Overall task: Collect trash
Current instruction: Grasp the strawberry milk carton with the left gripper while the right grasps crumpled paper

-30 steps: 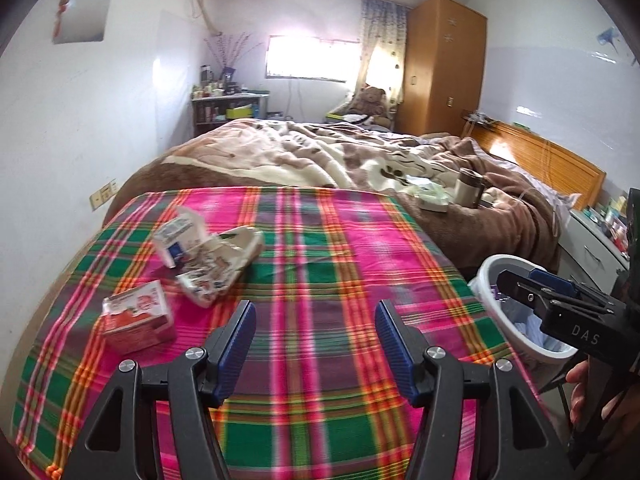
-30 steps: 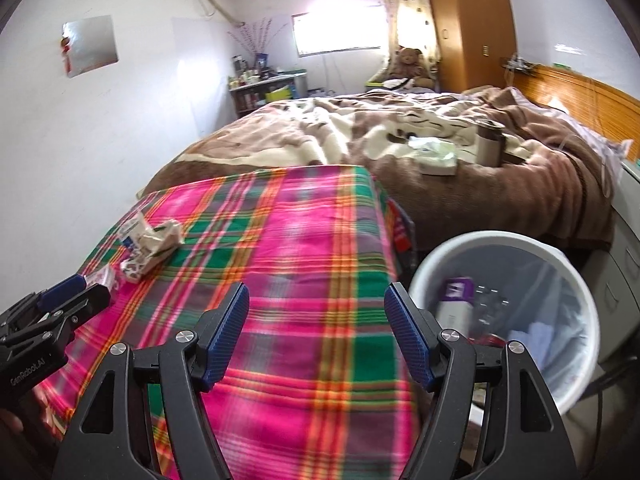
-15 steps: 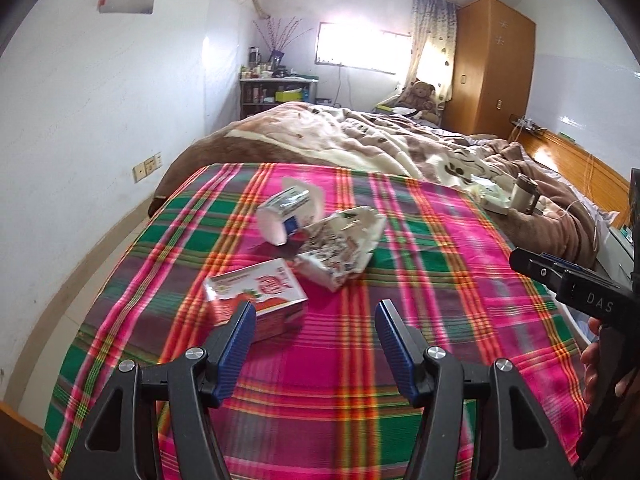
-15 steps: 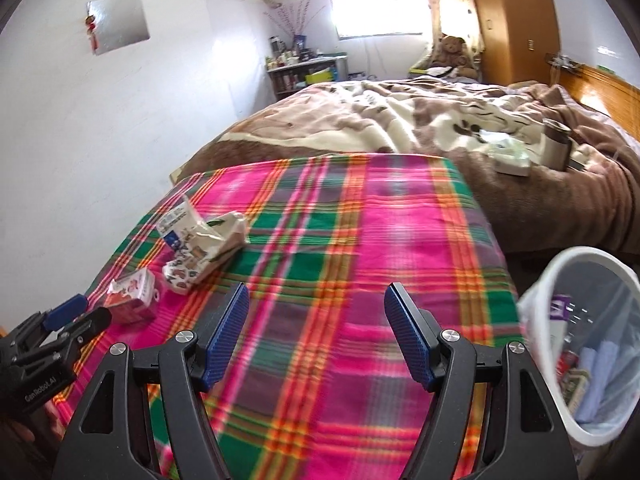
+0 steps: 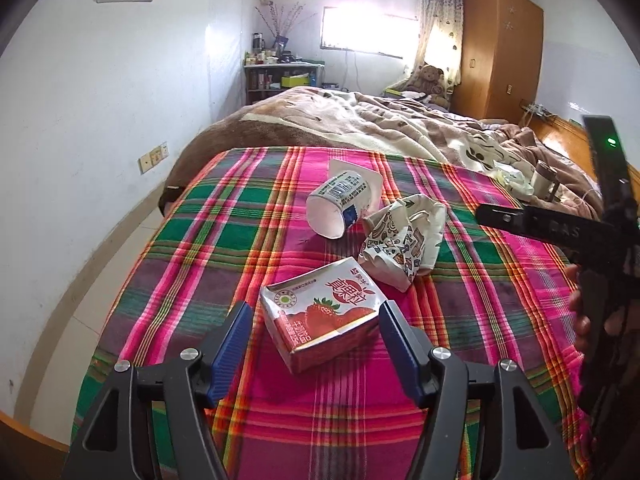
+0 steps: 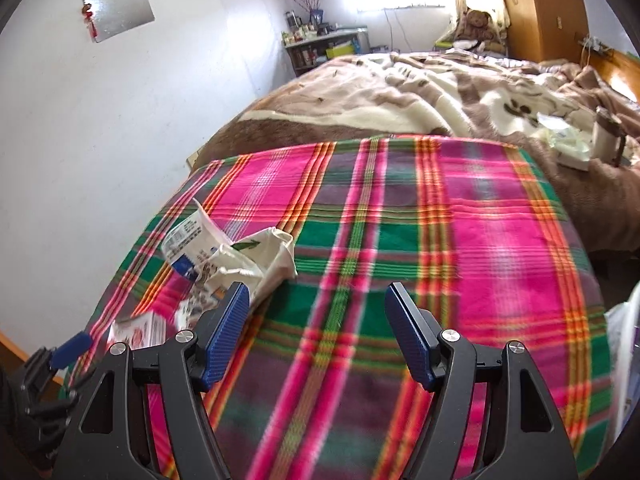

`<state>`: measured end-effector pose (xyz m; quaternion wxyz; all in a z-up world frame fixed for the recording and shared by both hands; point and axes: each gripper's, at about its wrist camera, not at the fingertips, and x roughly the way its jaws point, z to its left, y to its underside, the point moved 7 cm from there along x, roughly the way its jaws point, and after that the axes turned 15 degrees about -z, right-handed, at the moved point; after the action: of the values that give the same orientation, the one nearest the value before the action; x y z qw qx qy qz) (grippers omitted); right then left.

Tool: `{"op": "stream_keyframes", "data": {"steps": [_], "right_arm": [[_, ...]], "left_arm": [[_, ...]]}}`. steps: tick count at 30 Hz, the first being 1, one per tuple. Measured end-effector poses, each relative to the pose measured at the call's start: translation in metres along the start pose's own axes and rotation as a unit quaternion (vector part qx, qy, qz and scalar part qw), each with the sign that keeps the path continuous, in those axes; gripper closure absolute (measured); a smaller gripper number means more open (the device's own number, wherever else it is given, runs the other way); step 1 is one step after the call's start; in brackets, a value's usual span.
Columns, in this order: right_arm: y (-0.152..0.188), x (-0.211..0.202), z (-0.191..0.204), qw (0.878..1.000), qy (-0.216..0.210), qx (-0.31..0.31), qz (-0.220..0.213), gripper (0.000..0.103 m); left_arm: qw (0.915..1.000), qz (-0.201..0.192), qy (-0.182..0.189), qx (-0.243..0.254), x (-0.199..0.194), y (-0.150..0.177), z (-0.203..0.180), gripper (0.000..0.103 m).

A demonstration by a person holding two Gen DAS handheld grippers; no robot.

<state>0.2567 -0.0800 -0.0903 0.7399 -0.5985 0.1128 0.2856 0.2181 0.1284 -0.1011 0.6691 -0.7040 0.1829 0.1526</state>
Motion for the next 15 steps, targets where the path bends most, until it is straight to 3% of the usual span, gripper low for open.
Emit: {"op": "stream_keyframes", "data": {"steps": [3,15], "right_arm": [[-0.001,0.014,0.0,1.0,-0.001,0.011,0.009,0.031],[0.004,0.051,0.01,0.997,-0.025,0.059,0.046,0.031]], "left_arm": [[1.0,0.002,-0.007,0.003,0.005,-0.002,0.005,0.035],[0.9994,0.016,0.023,-0.019,0.032,-0.007,0.02,0.034]]}}
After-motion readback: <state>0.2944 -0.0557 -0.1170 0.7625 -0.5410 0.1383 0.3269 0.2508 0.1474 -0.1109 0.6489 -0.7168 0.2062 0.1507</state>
